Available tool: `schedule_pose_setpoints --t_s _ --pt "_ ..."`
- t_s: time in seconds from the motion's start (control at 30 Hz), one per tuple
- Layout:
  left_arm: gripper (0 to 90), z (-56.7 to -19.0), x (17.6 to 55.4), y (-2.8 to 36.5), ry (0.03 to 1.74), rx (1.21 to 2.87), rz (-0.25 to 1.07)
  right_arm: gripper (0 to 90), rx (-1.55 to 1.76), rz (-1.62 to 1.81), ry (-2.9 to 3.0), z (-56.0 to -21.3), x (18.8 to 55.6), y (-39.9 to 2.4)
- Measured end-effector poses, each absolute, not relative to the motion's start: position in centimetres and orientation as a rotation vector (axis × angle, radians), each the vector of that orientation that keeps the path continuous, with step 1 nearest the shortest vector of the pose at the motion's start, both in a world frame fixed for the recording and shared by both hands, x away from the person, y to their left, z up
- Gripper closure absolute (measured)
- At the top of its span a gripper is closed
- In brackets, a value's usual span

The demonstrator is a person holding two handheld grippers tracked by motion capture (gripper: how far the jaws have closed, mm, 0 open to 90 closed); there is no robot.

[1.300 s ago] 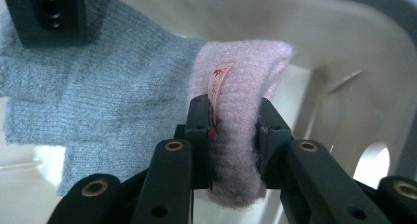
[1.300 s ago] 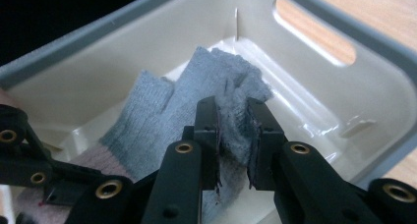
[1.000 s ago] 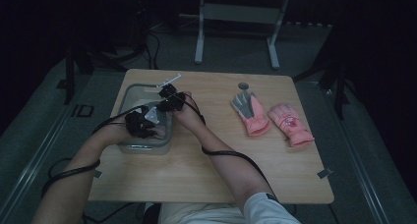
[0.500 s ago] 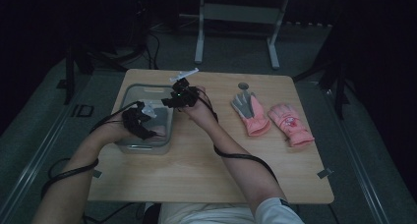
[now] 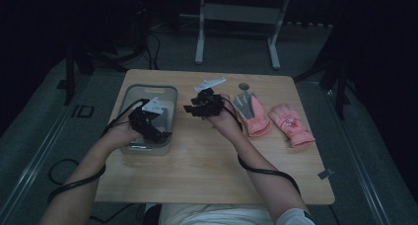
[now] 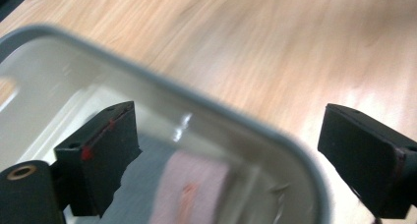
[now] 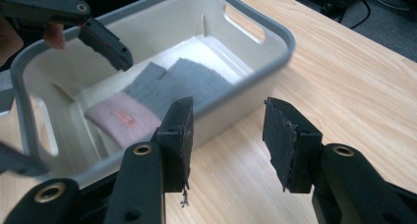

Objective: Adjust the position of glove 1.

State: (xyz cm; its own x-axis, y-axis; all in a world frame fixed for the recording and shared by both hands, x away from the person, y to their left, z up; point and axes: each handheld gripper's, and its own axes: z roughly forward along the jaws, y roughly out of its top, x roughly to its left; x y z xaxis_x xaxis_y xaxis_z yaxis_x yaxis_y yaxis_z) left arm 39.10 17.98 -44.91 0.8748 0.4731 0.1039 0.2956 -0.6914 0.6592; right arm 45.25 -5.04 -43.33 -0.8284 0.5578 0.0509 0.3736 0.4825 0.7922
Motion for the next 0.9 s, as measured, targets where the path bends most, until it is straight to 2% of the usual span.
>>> schedule_pose_setpoints --t_s 0.23,0.47,0.9 --pt "7.9 -45.1 38.4 15.8 0.479 2.383 0.321 56.7 0.822 1.248 2.48 -43.3 44.8 -8.2" --pt "7.9 -45.0 36.8 13.4 0.39 2.386 0.37 60.3 0.864 1.24 2.421 -43.4 44.5 -12.4" --pt "8.0 -48.8 33.1 8.5 0.299 2.471 0.212 59.9 0.898 1.114 2.349 -44.3 45.1 -18.1"
